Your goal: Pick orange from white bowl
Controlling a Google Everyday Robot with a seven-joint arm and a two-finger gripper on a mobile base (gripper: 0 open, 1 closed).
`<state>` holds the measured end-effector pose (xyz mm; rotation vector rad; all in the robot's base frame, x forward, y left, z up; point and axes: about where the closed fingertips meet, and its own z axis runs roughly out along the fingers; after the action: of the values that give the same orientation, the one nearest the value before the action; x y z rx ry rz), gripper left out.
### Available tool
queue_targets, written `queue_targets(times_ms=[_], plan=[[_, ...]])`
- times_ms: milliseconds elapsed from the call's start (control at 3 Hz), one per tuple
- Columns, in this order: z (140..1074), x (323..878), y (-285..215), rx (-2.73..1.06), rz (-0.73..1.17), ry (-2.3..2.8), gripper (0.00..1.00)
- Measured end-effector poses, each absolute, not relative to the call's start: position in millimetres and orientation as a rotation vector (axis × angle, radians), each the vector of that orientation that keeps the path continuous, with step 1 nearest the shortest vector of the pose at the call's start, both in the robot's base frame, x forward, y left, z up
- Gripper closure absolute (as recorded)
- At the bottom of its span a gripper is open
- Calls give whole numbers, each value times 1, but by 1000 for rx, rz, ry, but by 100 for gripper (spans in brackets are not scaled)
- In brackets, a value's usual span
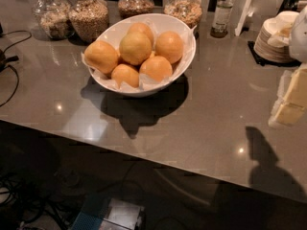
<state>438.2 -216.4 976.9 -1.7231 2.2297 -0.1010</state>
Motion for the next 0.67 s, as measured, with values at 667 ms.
queue_targets(times_ms=[667], plan=[[968, 437, -219, -1688, -3, 2176, 0]])
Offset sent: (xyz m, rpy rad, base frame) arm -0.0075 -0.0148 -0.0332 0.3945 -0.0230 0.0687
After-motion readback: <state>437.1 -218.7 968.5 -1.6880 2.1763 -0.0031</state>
